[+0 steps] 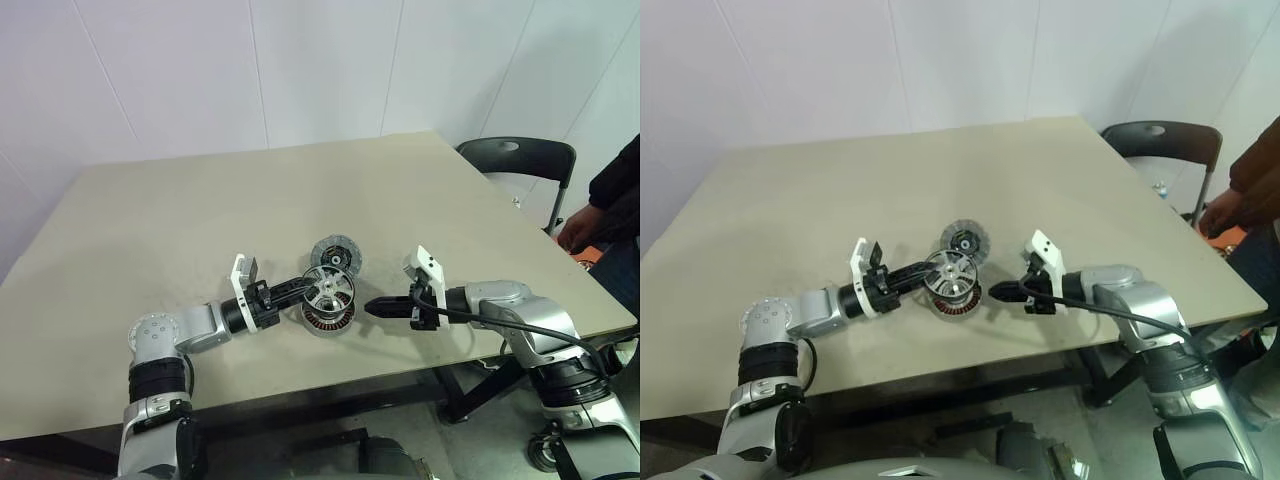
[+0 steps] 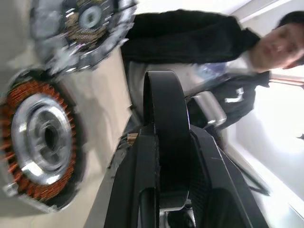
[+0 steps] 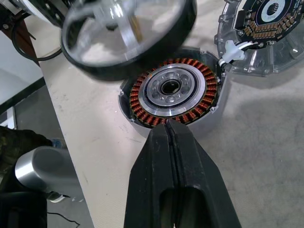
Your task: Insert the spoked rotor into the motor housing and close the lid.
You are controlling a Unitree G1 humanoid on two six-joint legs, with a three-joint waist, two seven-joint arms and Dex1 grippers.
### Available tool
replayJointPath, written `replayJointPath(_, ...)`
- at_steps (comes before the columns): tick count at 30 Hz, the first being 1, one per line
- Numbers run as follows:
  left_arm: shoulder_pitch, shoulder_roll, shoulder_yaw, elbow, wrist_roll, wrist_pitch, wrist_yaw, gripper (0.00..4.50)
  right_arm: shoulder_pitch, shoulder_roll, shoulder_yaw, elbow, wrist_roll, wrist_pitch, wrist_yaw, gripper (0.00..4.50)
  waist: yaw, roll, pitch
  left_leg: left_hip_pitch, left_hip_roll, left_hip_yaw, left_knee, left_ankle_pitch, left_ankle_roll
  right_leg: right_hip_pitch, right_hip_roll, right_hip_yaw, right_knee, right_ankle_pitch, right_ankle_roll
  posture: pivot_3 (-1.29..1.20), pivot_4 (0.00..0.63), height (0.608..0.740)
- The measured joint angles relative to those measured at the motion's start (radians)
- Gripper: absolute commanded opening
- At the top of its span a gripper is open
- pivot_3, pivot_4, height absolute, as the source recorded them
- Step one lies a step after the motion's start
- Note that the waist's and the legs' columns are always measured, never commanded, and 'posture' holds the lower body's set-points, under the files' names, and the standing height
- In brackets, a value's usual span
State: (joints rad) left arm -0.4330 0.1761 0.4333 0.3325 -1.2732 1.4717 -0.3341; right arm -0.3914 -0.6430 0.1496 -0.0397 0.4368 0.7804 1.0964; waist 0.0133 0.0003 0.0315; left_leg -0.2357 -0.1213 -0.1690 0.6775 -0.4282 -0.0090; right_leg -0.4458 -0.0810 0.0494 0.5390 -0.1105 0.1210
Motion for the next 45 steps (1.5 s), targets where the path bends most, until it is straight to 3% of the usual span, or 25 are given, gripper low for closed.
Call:
replayJointPath(36,-0.034,0.022,-0.106,0.158,0.267,-0.106,-0.286,0.57,0.021,0.003,0.020,-0.016,-0.022,0.007,-0.059,0.00,0.000,0.001,0.001,0.000,0.000,0.000,-0.002,0.000,0.000,0.000,0.000,0.000,-0.003,0.000,0.000,0.00,0.000,0.740)
replayJointPath(44,-0.037,0.037,-0.130,0.159,0.306,-0.134,-0.339,2.98,0.027,0.004,0.023,-0.014,-0.033,0.005,-0.080,0.00,0.000,0.001,0.001,0.001,0.000,0.000,-0.004,0.000,0.000,0.001,0.000,0.000,-0.005,0.000,0.000,0.00,0.000,0.740)
replayJointPath(45,-0.039,0.040,-0.129,0.162,0.310,-0.140,-0.340,2.98,0.027,0.005,0.024,-0.013,-0.037,0.002,-0.082,0.00,0.002,0.001,0.000,0.001,0.000,0.000,-0.004,0.000,0.000,0.002,0.000,0.000,-0.005,0.000,0.000,0.00,0.000,0.740)
